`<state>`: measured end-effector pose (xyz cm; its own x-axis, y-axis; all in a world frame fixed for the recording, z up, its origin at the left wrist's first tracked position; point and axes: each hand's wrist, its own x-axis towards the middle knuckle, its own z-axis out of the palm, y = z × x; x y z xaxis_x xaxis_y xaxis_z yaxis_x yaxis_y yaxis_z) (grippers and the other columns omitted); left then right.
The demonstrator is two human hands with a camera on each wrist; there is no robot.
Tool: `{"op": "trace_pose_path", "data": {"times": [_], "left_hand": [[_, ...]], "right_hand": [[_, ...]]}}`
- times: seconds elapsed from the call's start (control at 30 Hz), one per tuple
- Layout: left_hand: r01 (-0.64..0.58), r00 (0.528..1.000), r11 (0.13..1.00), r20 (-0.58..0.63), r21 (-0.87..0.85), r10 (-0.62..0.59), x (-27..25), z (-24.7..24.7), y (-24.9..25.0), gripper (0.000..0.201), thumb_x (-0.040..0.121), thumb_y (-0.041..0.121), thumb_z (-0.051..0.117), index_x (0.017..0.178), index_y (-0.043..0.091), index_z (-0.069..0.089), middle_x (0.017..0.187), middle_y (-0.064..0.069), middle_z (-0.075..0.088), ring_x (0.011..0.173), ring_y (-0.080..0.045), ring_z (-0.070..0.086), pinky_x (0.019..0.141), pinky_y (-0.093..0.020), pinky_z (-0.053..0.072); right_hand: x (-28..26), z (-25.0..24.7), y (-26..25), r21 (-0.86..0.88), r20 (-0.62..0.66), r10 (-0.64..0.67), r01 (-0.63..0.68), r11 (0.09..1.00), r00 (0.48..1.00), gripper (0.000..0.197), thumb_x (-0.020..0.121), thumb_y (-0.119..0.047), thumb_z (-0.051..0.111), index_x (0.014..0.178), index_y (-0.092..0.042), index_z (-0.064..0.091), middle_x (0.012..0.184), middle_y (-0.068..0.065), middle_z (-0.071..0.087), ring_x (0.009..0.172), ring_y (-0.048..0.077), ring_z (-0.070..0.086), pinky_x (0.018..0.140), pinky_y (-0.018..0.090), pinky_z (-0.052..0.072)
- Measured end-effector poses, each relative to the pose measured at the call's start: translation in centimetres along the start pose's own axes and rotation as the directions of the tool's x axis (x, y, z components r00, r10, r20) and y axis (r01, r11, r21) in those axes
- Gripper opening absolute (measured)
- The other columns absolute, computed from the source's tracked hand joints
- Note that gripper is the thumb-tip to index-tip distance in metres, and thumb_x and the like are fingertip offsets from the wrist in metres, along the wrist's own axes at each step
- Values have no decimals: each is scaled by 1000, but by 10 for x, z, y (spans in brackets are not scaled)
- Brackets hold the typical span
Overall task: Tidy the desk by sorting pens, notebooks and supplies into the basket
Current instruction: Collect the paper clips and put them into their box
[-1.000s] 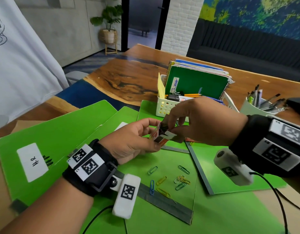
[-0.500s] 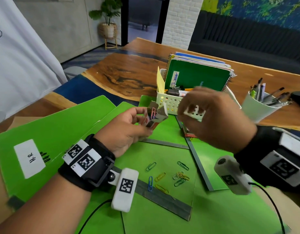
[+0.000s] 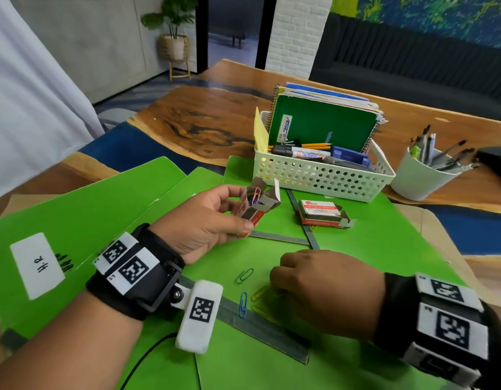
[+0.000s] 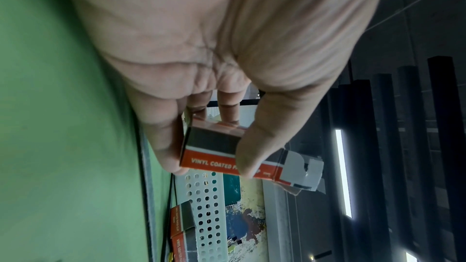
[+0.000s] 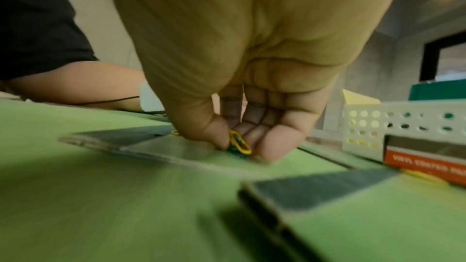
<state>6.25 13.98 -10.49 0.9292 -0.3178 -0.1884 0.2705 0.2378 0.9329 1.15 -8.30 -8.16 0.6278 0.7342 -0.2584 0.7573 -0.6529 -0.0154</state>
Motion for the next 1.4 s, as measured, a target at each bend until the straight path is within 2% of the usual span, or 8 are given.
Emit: {"op": "trace_pose_path", "data": {"times": [0.17, 0.4, 0.6, 0.77, 1.0, 1.17, 1.3, 1.4], "left_hand": [[8, 1000, 999, -7, 31, -8, -2, 0, -1, 63, 65, -13, 74, 122, 8, 58, 126, -33, 58, 117, -52, 57, 97, -55, 47], [12, 1000, 995, -7, 102, -12, -3, 6, 0, 64, 60, -10, 80, 118, 13, 64, 111, -21, 61, 99, -36, 63, 94, -54, 49], [3, 1000, 984, 18, 179, -7, -4, 8, -1, 58, 63, -17, 78, 111, 14, 67, 93, -1, 68, 89, -25, 64, 86, -44, 50], [-7, 999, 985, 43, 171, 0, -9, 10, 2, 63, 59, -7, 77, 118, 11, 65, 109, -16, 68, 95, -30, 62, 90, -51, 44], [-65, 997, 989, -43, 132, 71, -8, -1, 11, 61, 64, -14, 76, 118, 12, 63, 124, -24, 62, 121, -47, 56, 105, -66, 39], [-50, 992, 996, -110, 71, 58, -4, -6, 11, 56, 75, -25, 63, 119, 9, 59, 115, -20, 62, 107, -39, 64, 96, -52, 50], [-28, 995, 998, -98, 51, 33, -5, -2, 10, 59, 70, -22, 68, 120, 8, 58, 108, -19, 62, 103, -36, 61, 96, -53, 49], [-6, 997, 997, -71, 72, 11, -6, -1, 10, 64, 61, -13, 72, 118, 11, 61, 111, -20, 62, 109, -41, 63, 103, -60, 44]], "right_hand": [[4, -14, 10, 124, -28, -19, 23, 992, 999, 12, 90, -26, 55, 99, -28, 62, 93, -7, 60, 78, 16, 58, 67, 39, 55], [6, -90, 30, 105, -477, -31, 92, 990, 878, 15, 85, -14, 66, 96, -23, 73, 81, -12, 62, 64, 2, 55, 60, 19, 50], [42, -109, 25, -84, -230, -36, 17, 996, 973, 24, 92, -20, 61, 106, -31, 77, 93, -6, 74, 81, 18, 69, 74, 36, 58], [52, -108, 14, -87, -221, -21, 2, 996, 975, 20, 91, -27, 65, 105, -35, 77, 89, -6, 75, 78, 19, 69, 72, 36, 59], [21, -106, 19, 207, -600, 65, 76, 975, 797, 5, 85, -31, 71, 83, -26, 72, 62, -11, 54, 54, 5, 48, 53, 18, 40], [12, -55, 7, 203, -108, 47, -24, 979, 993, 11, 89, -35, 68, 101, -35, 67, 92, -16, 64, 76, 1, 61, 69, 23, 52], [23, -26, -10, 82, 84, -136, 129, 988, 987, 50, 93, -28, 59, 137, -49, 48, 143, -12, 43, 126, 14, 48, 101, 39, 50], [32, -20, -11, 31, 67, -173, 172, 985, 983, 39, 93, -21, 58, 127, -40, 56, 128, -2, 53, 112, 25, 57, 86, 45, 56]]}}
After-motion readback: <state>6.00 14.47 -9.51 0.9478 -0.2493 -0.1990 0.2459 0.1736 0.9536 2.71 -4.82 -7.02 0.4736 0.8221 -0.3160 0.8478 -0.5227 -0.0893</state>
